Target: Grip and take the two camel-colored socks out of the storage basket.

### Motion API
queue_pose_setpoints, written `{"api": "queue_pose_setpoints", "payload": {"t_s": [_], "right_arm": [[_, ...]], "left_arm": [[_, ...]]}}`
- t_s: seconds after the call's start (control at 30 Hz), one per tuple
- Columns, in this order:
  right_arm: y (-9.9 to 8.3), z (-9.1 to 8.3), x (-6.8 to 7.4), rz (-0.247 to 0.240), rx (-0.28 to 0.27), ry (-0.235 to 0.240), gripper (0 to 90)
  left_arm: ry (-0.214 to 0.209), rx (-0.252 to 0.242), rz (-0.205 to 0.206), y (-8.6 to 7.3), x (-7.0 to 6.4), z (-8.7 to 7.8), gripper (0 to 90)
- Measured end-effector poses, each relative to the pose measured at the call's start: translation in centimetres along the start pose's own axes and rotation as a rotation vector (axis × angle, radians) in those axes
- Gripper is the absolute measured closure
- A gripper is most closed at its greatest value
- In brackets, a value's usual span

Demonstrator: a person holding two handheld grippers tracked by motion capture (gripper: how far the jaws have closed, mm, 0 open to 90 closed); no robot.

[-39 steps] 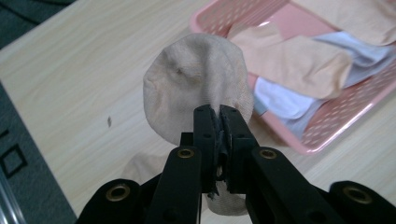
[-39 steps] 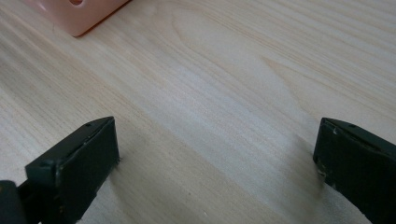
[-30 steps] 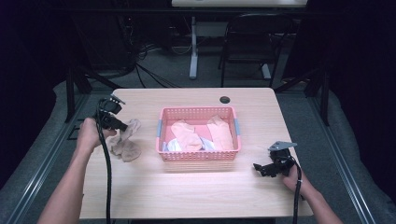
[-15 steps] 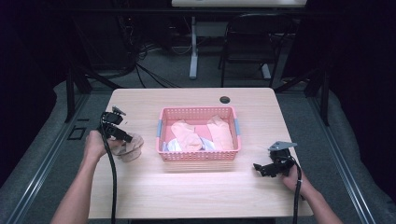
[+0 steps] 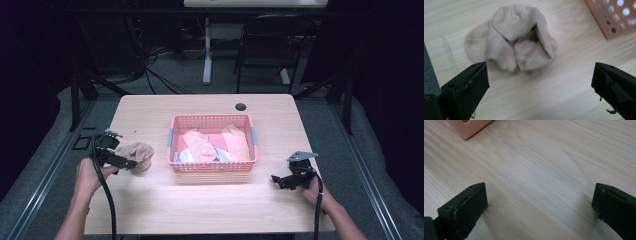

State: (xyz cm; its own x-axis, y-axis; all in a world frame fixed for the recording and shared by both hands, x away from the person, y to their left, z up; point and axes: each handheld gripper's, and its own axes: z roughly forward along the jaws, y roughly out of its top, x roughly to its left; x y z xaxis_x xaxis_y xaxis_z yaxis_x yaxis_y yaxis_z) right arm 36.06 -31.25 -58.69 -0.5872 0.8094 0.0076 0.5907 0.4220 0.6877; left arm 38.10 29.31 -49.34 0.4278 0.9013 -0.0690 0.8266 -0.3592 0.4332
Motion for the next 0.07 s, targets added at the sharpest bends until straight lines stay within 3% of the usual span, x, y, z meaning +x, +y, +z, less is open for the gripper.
{"api": "queue_pose_setpoints", "payload": {"t_s": [0.07], "right_arm": [[0.01,0.02,0.00,0.000,-0.001,-0.001,0.0]], "left_arm": [[0.000,-0.006,-0.014,-0.99,0.19,0.39,0.2]]}}
